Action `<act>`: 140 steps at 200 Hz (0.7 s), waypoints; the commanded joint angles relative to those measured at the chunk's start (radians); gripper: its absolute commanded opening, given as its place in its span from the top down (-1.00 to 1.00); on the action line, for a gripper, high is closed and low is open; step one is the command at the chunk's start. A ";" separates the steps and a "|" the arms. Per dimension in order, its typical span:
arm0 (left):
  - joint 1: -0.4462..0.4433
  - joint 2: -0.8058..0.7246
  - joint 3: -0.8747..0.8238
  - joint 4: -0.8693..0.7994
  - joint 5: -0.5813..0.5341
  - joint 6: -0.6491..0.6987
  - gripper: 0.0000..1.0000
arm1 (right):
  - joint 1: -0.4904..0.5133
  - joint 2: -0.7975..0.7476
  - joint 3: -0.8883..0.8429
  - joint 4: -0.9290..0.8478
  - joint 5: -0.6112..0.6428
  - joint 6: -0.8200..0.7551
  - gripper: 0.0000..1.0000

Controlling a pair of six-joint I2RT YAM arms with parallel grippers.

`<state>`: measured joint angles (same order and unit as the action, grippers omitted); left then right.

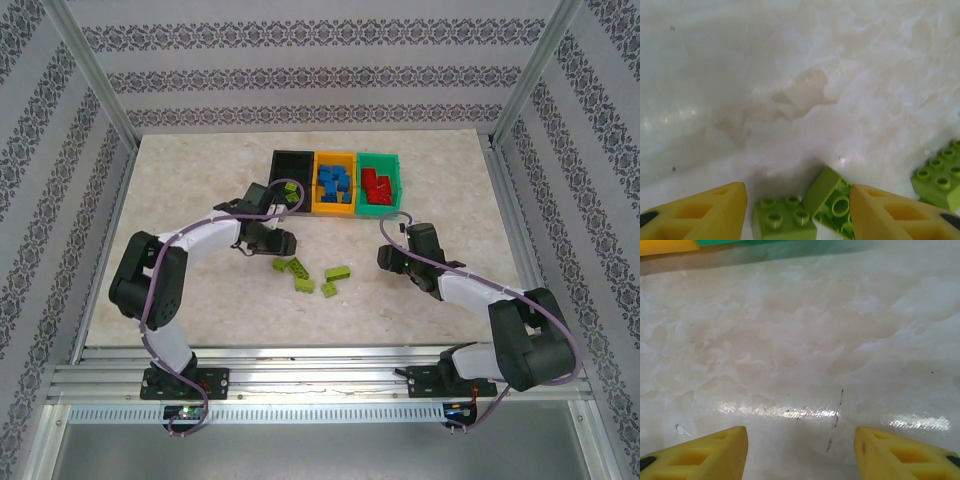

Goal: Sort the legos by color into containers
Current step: Pick up the lego from the center of the table.

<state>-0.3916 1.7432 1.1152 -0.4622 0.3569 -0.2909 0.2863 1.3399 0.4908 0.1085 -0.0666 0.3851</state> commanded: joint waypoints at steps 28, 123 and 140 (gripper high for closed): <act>-0.004 -0.079 -0.073 -0.019 -0.007 0.066 -0.17 | 0.013 0.013 0.024 -0.009 0.022 -0.023 -0.18; -0.008 -0.045 -0.043 -0.115 -0.007 0.176 -0.23 | 0.018 0.013 0.025 -0.010 0.030 -0.025 -0.19; -0.011 -0.024 -0.020 -0.138 -0.001 0.183 -0.23 | 0.020 0.015 0.026 -0.010 0.030 -0.025 -0.19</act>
<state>-0.3920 1.6871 1.0492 -0.5312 0.3584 -0.1623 0.2928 1.3476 0.4908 0.1051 -0.0593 0.3702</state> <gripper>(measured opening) 0.612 0.594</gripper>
